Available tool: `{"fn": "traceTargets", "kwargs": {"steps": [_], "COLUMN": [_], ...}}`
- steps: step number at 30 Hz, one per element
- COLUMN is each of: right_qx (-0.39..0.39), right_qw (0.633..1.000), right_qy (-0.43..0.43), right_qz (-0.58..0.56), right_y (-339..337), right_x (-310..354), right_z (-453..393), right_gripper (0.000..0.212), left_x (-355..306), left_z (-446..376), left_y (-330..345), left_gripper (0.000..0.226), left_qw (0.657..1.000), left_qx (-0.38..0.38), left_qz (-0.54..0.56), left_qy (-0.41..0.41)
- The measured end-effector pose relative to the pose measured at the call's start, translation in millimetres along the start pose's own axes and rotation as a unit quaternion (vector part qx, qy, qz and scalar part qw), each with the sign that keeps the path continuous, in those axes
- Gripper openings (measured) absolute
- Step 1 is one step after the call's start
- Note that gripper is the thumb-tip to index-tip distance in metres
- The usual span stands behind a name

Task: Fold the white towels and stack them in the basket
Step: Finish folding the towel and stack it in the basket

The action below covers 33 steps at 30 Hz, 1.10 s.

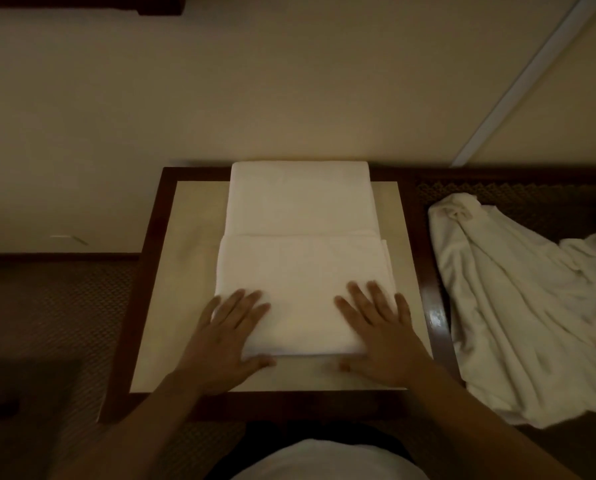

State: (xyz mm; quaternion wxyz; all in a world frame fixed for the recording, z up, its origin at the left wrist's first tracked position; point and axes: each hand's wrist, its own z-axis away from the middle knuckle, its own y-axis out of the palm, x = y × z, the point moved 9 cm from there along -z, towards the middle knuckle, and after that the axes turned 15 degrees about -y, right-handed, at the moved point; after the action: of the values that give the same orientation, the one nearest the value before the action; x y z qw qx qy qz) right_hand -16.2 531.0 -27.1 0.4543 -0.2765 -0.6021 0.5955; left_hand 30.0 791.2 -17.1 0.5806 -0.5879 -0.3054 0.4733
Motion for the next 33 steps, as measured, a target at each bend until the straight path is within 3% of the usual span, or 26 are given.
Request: {"fn": "traceTargets", "kwargs": {"steps": [3,9,14,16,19,22,26,28,30,33], "right_qx": [0.021,-0.040,-0.115,-0.149,-0.210,-0.210,-0.198,-0.205,-0.209,-0.219], "right_qw": [0.999,0.998,0.992,0.988,0.969,0.937,0.872,0.828,0.787,0.737], "right_qy": [-0.024,-0.046,-0.041,-0.035,0.007,0.093,0.140,0.151,0.164,0.195], "right_qz": [0.008,-0.027,-0.012,-0.028,-0.130,-0.262,-0.425,-0.499,-0.557,-0.609], "right_y": [22,14,-2,-14,-43,-66,-82,-88,-88,-85], "right_x": [-8,-24,-22,-26,-38,-55,-60,-61,-62,-64], "right_z": [12,28,35,31,21,15,18,25,32,35], "right_gripper": [0.107,0.076,0.068,0.067,0.056,0.045,0.034,0.029,0.028,0.030], "left_x": [19,35,51,55,67,75,72,69,66,70], "left_z": [6,8,8,1,-15,-27,-39,-39,-37,-42], "left_y": [21,9,-8,-21,-40,-54,-78,-88,-94,-90], "left_gripper": [0.092,0.069,0.060,0.057,0.049,0.049,0.039,0.033,0.056,0.086], "left_qw": [0.997,0.995,0.989,0.987,0.967,0.940,0.910,0.875,0.834,0.809], "left_qx": [0.047,-0.034,-0.082,-0.078,-0.033,-0.005,0.062,0.101,0.123,0.116], "left_qz": [-0.056,0.022,0.085,0.127,0.246,0.306,0.374,0.437,0.499,0.528], "left_qy": [0.040,0.086,0.091,0.063,-0.063,-0.153,-0.169,-0.184,-0.200,-0.232]}}
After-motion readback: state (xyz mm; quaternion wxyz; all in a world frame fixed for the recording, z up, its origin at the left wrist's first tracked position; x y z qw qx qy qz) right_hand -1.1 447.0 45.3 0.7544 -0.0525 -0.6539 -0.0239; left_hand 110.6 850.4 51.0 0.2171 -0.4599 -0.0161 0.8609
